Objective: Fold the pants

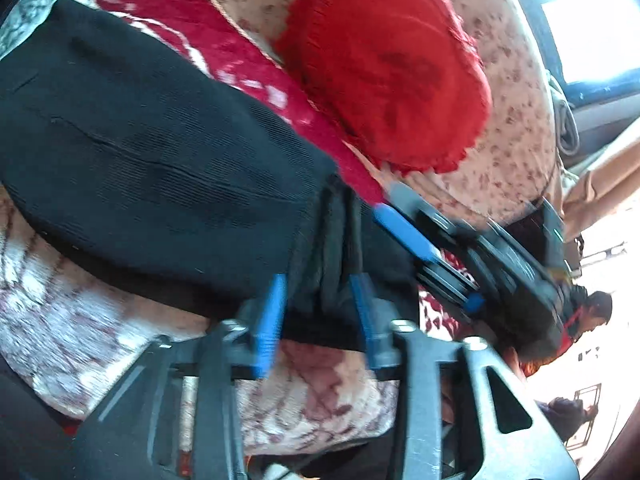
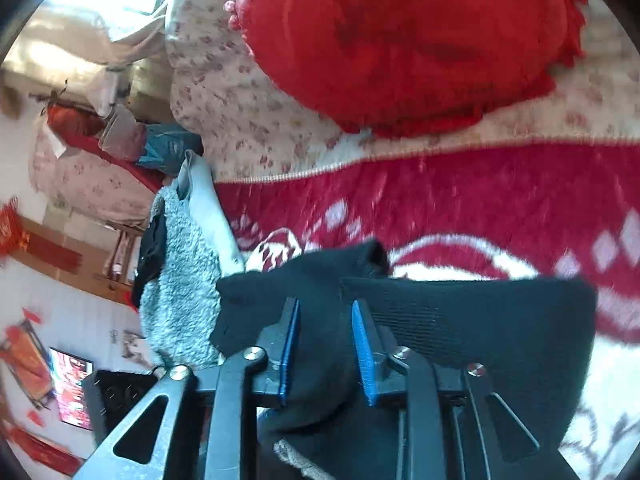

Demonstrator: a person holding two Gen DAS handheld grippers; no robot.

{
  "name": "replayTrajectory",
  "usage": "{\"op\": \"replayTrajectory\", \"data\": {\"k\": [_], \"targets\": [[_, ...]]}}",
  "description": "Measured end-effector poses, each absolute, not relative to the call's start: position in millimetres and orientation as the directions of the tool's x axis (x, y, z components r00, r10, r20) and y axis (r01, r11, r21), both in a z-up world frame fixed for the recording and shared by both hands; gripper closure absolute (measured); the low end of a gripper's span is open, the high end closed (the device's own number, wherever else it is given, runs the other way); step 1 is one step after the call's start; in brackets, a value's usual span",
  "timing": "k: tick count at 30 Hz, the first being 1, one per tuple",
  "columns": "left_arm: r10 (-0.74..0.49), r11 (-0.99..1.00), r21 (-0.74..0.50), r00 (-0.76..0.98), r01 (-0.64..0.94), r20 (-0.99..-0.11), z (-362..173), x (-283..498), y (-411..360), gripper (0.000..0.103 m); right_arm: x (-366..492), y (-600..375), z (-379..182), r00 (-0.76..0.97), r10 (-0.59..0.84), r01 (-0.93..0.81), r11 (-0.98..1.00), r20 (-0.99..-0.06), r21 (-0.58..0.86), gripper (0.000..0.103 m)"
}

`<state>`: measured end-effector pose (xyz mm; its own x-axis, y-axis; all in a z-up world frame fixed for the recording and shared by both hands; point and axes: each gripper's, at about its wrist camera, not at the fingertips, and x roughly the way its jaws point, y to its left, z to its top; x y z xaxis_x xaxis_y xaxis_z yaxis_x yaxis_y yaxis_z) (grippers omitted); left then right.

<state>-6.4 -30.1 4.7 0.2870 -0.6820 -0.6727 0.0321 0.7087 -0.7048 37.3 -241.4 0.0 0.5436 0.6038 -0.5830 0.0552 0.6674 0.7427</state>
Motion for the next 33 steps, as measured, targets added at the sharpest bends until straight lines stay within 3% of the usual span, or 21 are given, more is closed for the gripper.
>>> {"op": "replayTrajectory", "data": {"k": [1,5,7,10,12,13,14,16,23,29,33], "targets": [[-0.683,0.706,-0.707,0.29,0.027,-0.671,3.1,-5.1,-29.5,0.051,30.7,-243.1,5.6,0.561,0.579,0.039,0.695,-0.591,0.718,0.076],[-0.681,0.717,-0.694,0.276,0.065,-0.678,0.2,0.1,-42.2,0.045,0.5,-260.0,25.3,0.61,0.449,0.054,0.799,-0.653,0.599,0.076],[-0.674,0.729,-0.678,0.27,0.096,-0.687,-0.4,1.9,-58.8,0.035,-13.9,-265.6,19.5,0.594,0.425,0.068,0.819,-0.683,0.57,0.076],[-0.654,0.753,-0.647,0.241,0.117,-0.717,-10.5,8.1,-79.6,0.035,-26.9,-277.8,2.0,0.585,0.406,0.094,0.826,-0.702,0.556,0.076],[-0.636,0.771,-0.617,0.233,0.158,-0.735,-17.2,9.2,-95.7,0.046,-28.4,-280.3,-17.9,0.572,0.406,0.13,0.813,-0.713,0.567,0.077],[-0.596,0.803,-0.568,0.253,0.181,-0.762,-18.1,9.3,-102.7,0.069,-28.5,-280.9,-21.5,0.573,0.407,0.132,0.811,-0.712,0.57,0.077],[-0.565,0.825,-0.53,0.262,0.197,-0.782,-17.7,10.1,-107.1,0.082,-28.9,-280.6,-19.6,0.581,0.403,0.127,0.813,-0.707,0.568,0.078],[-0.585,0.81,-0.543,0.25,0.222,-0.772,-14.5,13.1,-105.2,0.088,-31.0,-284.1,-9.6,0.595,0.408,0.11,0.812,-0.693,0.573,0.078],[-0.575,0.818,-0.524,0.309,0.237,-0.758,0.6,13.2,-77.2,0.089,-35.0,-280.5,24.0,0.648,0.371,0.053,0.85,-0.666,0.525,0.078],[-0.56,0.828,-0.526,0.296,0.194,-0.774,-19.4,16.5,-76.8,0.089,-5.3,-251.8,-20.7,0.557,0.336,0.052,0.899,-0.76,0.436,0.079],[-0.558,0.83,-0.522,0.291,0.198,-0.777,-15.8,16.5,-75.9,0.088,-12.6,-253.9,-2.9,0.565,0.316,0.04,0.912,-0.762,0.408,0.079]]}}
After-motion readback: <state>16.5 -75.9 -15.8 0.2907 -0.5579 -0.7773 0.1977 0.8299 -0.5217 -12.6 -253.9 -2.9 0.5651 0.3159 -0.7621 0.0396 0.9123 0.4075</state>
